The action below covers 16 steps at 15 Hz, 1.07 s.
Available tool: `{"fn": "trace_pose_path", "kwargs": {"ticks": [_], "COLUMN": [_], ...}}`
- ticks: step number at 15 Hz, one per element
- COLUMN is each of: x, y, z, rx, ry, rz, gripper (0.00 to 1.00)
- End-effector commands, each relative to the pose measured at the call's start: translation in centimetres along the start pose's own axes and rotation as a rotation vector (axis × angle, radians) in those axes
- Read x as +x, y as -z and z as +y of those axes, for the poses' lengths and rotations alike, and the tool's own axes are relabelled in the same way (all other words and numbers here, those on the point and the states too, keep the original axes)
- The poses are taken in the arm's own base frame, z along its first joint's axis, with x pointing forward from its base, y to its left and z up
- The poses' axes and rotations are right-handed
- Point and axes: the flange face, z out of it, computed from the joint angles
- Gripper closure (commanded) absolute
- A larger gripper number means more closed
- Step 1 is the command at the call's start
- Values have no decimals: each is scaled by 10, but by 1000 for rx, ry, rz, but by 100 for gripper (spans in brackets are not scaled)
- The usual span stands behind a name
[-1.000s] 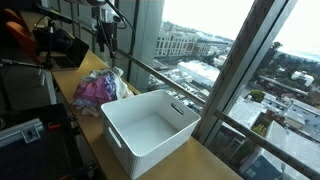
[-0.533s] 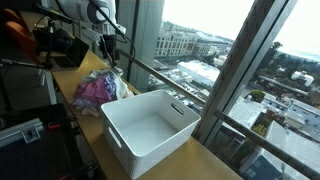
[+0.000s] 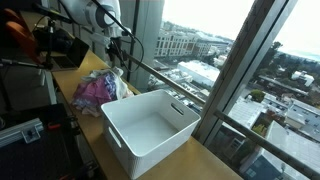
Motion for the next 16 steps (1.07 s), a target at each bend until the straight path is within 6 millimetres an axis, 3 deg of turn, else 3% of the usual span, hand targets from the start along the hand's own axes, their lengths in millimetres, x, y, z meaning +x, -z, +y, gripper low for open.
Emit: {"fn": "trace_pose_path", "kwargs": {"ticks": [1, 6, 11, 12, 14, 16], "x": [17, 31, 29, 29, 31, 33], "y": [-10, -36, -67, -70, -67, -52], "z": [-5, -6, 5, 7, 10, 11], "rx": [-8, -11, -31, -34, -35, -30], "ry": [25, 17, -2, -10, -28, -50], "rz": [27, 15, -31, -38, -51, -60], "gripper": [0, 0, 0, 18, 32, 49]}}
